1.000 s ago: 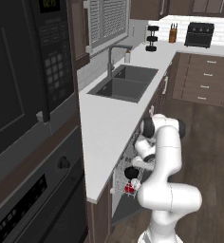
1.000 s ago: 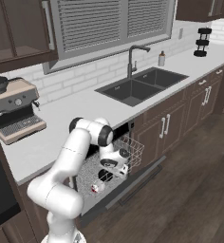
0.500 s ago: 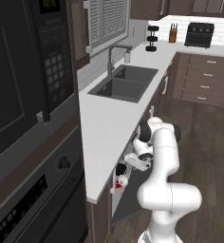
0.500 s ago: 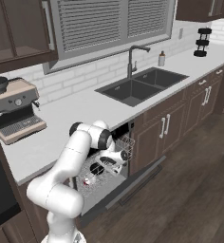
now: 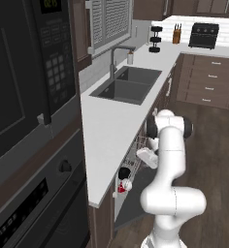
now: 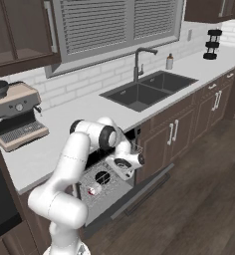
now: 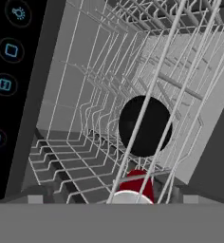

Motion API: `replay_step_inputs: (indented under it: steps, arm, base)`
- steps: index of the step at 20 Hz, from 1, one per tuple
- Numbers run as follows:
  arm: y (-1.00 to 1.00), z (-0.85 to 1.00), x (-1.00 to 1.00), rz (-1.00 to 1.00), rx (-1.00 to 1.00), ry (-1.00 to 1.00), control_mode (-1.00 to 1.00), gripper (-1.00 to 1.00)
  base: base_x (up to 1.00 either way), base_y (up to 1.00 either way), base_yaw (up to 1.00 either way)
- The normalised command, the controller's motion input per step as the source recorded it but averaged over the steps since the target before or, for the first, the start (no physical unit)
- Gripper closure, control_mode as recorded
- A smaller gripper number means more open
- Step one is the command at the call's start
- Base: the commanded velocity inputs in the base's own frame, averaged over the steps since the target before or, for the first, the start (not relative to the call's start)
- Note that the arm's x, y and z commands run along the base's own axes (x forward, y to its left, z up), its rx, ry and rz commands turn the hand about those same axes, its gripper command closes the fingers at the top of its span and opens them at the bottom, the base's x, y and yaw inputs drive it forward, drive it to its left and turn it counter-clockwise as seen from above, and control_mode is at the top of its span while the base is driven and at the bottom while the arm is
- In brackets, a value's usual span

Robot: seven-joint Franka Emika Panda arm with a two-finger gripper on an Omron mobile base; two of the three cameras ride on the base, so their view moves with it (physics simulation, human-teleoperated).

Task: Pick up the cup and bowl from the counter, place them in the dishwasher, and close the dishwasher door.

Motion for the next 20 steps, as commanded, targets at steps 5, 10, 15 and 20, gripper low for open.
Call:
replay_step_inputs:
  steps: [5, 10, 15, 20]
  arm:
    - [-0.20, 1.00, -0.67, 0.04, 0.00, 0.00, -1.00, -1.00]
    - [-0.36, 0.74, -0.98, 0.06, 0.03, 0.00, -1.00, -1.00]
    - [-0.54, 0.67, -0.99, 0.03, 0.07, -0.04, -1.00, -1.00]
    - [-0.67, 0.43, -0.82, 0.02, 0.11, -0.01, -1.00, -1.00]
  base:
    - [0.00, 0.00, 0.00]
    - [0.00, 0.00, 0.00]
    - [0.00, 0.00, 0.00]
    - [0.00, 0.00, 0.00]
